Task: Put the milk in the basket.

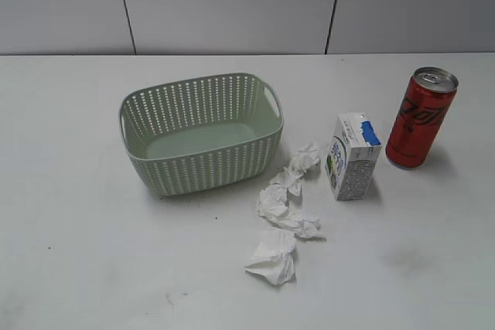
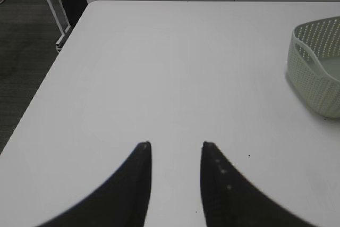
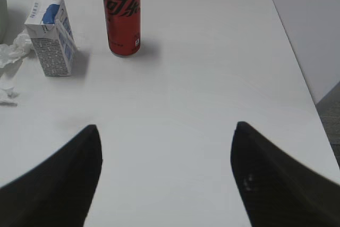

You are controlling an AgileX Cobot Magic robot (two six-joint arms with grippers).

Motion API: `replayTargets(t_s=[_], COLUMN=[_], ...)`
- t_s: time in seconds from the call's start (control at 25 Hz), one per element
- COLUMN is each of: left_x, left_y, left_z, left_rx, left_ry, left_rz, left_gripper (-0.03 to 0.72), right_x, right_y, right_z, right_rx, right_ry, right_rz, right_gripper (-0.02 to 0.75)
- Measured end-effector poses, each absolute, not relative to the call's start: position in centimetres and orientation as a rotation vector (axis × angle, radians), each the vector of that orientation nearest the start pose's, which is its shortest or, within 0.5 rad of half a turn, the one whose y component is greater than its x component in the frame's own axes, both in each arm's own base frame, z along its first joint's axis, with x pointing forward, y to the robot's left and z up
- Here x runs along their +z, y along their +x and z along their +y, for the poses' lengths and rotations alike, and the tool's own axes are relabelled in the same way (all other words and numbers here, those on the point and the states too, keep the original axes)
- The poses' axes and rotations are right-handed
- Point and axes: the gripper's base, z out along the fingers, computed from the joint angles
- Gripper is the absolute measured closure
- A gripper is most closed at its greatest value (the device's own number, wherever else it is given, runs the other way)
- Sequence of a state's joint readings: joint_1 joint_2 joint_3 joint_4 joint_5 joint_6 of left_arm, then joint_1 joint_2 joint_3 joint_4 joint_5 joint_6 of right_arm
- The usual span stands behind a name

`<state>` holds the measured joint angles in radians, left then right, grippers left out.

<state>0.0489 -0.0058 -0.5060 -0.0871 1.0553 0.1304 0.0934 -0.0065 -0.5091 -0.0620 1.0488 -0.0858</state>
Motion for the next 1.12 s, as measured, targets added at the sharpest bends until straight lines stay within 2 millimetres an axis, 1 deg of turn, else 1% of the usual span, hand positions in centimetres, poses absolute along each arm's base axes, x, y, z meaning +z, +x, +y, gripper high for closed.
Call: replayTargets(t_s=[0.32,0.44,0.6,0.84,1.0,1.12], left_x=[28.0,28.0,28.0,28.0,28.0,28.0], left_y=[-0.6,-0.6,-0.6,-0.6,-0.6,-0.6], left_z=[-0.7,-0.7,-0.7,-0.7,-0.7,-0.7], left_rx=[0.010,0.010,0.010,0.010,0.010,0.010], left_ry=[0.087,0.087,0.087,0.087,0.087,0.087], left_rz=[2.022,2.022,2.022,2.022,2.022,2.022], left_gripper=[0.455,0.455,0.455,0.455,0.455,0.455], right_x=[28.1,28.1,28.6,30.2,31.0,31.2], right_y=[-0.6,0.2,2.9,8.0,12.1,15.3], right_z=[-0.5,-0.5,-0.2,0.7,1.6,2.2], right_rx=[-0.069,-0.070,-0.066,-0.005,0.082,0.129], right_ry=[-0.177,-0.184,-0.202,-0.211,-0.193,-0.178], right_rz=[2.007,2.057,2.186,2.322,2.402,2.449], right_gripper=[0.152,0.152,0.152,0.152,0.152,0.152])
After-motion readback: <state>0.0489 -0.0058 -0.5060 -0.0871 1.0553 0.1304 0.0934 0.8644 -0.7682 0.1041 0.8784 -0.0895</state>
